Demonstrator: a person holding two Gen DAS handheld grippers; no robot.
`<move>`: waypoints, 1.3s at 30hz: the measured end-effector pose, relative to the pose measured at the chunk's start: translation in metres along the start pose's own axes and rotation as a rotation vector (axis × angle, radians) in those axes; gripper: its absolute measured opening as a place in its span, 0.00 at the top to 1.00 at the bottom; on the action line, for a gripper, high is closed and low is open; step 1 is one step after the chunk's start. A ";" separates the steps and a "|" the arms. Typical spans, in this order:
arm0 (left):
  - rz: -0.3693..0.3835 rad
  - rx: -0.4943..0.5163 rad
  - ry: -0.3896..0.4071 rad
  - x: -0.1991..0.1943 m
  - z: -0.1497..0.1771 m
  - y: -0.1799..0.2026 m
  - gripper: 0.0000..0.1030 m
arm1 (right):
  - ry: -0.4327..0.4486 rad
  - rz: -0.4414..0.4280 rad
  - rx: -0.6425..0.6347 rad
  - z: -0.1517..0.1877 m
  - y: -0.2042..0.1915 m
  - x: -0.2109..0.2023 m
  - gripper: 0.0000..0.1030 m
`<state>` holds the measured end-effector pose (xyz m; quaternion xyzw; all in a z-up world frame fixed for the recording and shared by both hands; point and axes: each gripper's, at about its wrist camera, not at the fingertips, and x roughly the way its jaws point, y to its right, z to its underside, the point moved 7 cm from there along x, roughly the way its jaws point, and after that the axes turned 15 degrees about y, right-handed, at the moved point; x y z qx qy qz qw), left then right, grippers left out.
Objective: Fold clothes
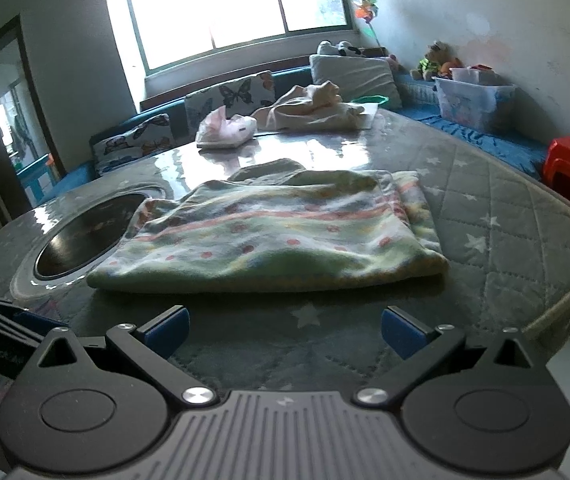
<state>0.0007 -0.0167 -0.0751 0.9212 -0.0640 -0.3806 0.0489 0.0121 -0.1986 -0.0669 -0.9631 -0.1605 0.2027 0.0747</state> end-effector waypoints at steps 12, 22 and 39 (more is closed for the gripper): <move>-0.003 0.012 -0.030 -0.002 0.003 0.000 0.00 | -0.035 0.050 -0.002 0.009 0.011 0.004 0.00; -0.023 0.054 -0.058 -0.003 0.007 0.003 0.00 | -0.071 0.067 -0.066 0.012 0.006 0.007 0.00; -0.049 0.098 -0.057 -0.001 0.010 0.008 0.00 | -0.075 0.097 -0.159 0.019 -0.001 0.011 0.00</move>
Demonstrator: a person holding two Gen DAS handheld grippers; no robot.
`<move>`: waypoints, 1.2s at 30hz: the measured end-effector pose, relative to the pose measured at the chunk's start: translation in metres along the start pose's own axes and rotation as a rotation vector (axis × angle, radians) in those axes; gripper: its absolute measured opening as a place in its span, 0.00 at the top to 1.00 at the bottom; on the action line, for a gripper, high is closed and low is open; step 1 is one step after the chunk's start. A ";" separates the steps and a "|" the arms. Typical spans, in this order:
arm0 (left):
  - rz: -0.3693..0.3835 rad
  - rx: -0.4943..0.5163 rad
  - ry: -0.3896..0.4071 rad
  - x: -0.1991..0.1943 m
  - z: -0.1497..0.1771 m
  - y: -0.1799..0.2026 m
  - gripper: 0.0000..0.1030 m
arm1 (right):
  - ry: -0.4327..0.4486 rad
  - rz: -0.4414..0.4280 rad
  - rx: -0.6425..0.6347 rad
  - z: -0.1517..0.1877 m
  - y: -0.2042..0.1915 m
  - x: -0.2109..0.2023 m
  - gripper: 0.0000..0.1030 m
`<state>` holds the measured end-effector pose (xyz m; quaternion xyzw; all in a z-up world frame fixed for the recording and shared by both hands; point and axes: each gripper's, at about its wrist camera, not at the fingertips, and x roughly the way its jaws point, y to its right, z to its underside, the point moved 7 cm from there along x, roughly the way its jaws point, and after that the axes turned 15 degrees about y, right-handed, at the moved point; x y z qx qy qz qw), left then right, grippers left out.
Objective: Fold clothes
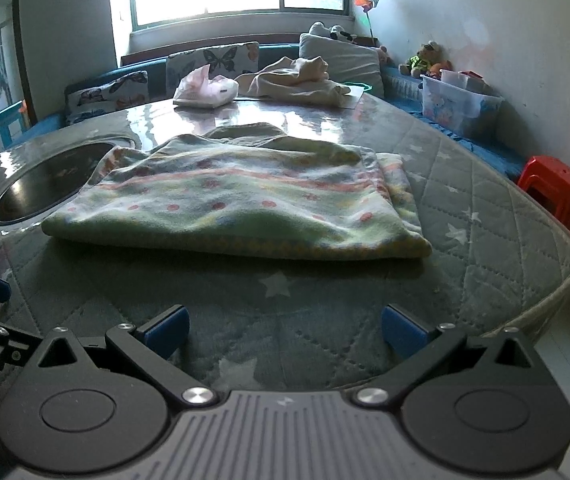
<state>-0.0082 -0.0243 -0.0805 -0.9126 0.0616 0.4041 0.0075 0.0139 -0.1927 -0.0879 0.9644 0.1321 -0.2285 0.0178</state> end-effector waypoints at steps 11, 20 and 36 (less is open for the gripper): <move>-0.001 -0.007 0.011 -0.003 0.001 0.000 0.00 | 0.012 -0.024 0.061 -0.004 0.006 -0.009 0.00; 0.006 0.005 0.039 -0.012 -0.001 0.006 0.00 | 0.031 -0.034 0.052 -0.012 0.002 -0.017 0.00; 0.008 0.019 0.110 -0.025 -0.011 0.011 0.00 | 0.060 -0.040 0.062 -0.020 0.004 -0.025 0.00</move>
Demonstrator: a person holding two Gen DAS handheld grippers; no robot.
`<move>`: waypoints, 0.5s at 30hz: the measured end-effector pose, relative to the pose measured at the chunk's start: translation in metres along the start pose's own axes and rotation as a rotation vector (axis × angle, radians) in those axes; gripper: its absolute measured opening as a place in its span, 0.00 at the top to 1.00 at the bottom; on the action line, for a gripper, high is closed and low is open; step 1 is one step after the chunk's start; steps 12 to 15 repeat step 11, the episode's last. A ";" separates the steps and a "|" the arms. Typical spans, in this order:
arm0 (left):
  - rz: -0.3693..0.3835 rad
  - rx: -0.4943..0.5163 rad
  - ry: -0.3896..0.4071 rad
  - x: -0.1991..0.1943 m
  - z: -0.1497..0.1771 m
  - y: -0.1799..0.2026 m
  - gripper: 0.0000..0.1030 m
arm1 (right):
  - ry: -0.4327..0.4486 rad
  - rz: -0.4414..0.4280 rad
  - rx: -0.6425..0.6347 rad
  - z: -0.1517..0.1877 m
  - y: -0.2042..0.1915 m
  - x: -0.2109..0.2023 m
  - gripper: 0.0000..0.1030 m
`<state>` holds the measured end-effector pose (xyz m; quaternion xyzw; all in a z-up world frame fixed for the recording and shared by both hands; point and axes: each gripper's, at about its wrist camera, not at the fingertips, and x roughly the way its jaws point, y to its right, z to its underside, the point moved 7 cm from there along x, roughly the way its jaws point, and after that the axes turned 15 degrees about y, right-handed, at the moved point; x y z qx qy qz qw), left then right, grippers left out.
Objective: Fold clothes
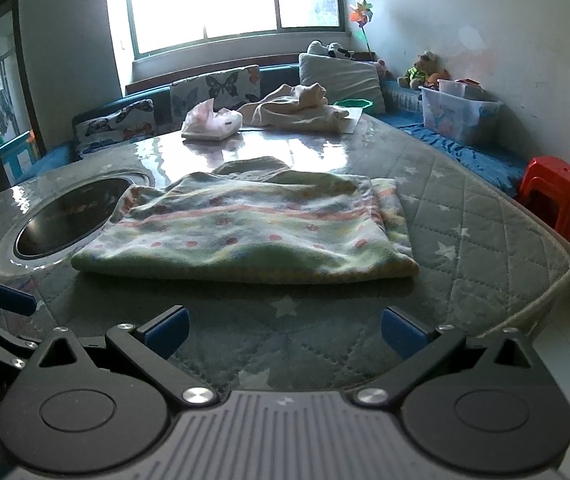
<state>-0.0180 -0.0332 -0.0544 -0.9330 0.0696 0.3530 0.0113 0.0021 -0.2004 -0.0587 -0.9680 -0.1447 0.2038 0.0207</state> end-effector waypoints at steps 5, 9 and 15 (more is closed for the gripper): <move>-0.008 0.008 0.015 -0.001 -0.004 -0.002 0.00 | 0.003 -0.010 -0.001 -0.002 -0.001 0.002 0.00; -0.019 0.015 0.022 0.000 -0.008 -0.003 0.00 | 0.000 -0.022 -0.011 -0.005 -0.003 0.006 0.00; -0.028 0.017 0.024 0.000 -0.010 -0.005 0.00 | 0.004 -0.024 -0.017 -0.007 -0.005 0.009 0.00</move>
